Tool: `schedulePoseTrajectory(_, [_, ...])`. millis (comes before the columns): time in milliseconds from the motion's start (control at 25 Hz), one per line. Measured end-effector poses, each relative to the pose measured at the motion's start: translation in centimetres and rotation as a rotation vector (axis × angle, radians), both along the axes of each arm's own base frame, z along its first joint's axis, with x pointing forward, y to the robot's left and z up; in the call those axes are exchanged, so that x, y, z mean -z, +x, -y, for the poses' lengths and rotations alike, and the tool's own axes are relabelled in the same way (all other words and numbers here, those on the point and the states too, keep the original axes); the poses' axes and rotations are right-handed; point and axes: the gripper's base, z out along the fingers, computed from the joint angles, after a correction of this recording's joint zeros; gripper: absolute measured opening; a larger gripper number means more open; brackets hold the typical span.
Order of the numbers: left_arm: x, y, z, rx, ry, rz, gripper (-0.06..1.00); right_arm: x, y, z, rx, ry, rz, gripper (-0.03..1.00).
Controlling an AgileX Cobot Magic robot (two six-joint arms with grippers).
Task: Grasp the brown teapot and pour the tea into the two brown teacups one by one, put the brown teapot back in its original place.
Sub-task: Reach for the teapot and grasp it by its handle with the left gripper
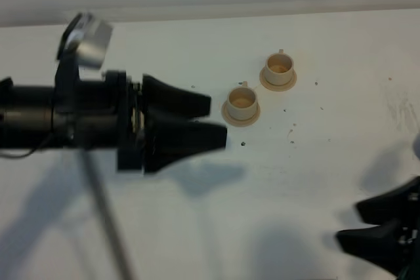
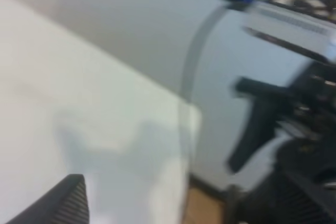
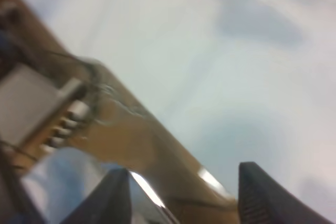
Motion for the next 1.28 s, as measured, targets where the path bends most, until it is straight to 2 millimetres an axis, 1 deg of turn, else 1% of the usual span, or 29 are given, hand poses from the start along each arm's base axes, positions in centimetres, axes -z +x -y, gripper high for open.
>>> schedulePoseTrajectory(120, [-0.5,1.1,-0.2,-0.090,0.067,0.012,0.69,0.4,-0.3,1.6,0.139,-0.117,-0.017,0.44])
schedulePoseTrajectory(280, [-1.0,2.2,-0.5,-0.183,0.096,0.033,0.69,0.6,-0.8,3.7,0.322,-0.232,-0.039,0.43])
schedulePoseTrajectory(400, [-1.3,2.7,-0.7,-0.230,0.117,0.056,0.69,0.6,-1.7,5.0,0.416,-0.303,-0.064,0.42])
schedulePoseTrajectory(520, [-1.3,2.9,-0.7,-0.250,0.123,0.065,0.69,0.5,-2.9,6.2,0.466,-0.340,-0.065,0.42])
schedulePoseTrajectory(600, [-1.3,3.0,-0.8,-0.256,0.134,0.073,0.69,0.4,-3.9,6.8,0.480,-0.325,-0.035,0.42])
schedulePoseTrajectory(720, [-1.2,3.2,-0.9,-0.278,0.149,0.085,0.69,1.0,-5.4,7.6,0.496,-0.296,0.017,0.42])
schedulePoseTrajectory(920, [-1.7,3.7,-1.1,-0.316,0.155,0.114,0.69,0.5,-7.4,8.8,0.507,-0.199,0.196,0.42])
schedulePoseTrajectory(1080, [-2.8,4.6,-0.8,-0.316,0.154,0.155,0.69,-0.2,-7.7,8.8,0.509,-0.098,0.333,0.42])
schedulePoseTrajectory(1280, [-3.6,6.5,-0.1,-0.316,0.141,0.171,0.69,-0.2,-7.7,8.5,0.456,-0.092,0.363,0.42])
